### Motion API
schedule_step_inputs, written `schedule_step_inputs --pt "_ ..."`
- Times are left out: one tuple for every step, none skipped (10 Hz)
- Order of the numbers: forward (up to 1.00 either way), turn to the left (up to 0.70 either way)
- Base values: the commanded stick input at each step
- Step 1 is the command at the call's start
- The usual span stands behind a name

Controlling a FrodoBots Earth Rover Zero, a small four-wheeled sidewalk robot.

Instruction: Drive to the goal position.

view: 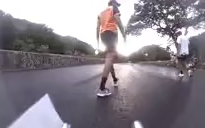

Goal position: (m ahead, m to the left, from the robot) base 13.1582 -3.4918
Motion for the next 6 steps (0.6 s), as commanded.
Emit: schedule_step_inputs --pt "0.50 0.00" --pt "0.50 0.00" --pt "0.50 0.00" --pt "0.50 0.00" --pt "0.50 0.00" --pt "0.50 0.00"
